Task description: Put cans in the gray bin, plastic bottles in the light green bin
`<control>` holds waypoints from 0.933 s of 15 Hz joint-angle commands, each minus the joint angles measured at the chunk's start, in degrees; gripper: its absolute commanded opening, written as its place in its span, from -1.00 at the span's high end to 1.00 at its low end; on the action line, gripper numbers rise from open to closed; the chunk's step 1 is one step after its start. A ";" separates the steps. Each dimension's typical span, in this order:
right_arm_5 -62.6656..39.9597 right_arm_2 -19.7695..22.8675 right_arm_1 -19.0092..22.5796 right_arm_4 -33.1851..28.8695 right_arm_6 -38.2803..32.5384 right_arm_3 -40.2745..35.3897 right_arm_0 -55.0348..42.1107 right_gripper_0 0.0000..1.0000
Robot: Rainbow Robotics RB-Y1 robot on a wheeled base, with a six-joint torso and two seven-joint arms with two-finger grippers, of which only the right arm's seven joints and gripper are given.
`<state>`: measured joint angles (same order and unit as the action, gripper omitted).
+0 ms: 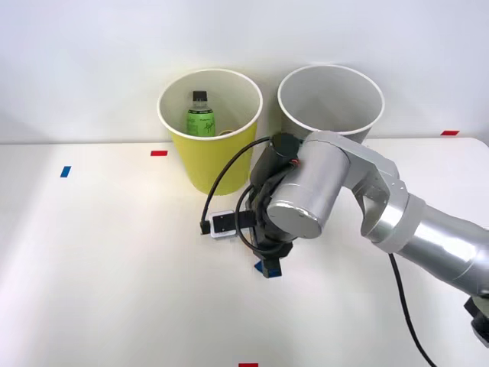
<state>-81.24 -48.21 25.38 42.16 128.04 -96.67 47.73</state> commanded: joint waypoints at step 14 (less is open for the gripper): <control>-0.14 0.30 -6.92 -6.65 3.26 10.45 1.40 -1.00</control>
<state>-81.40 -47.99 18.93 36.60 131.52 -86.32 49.13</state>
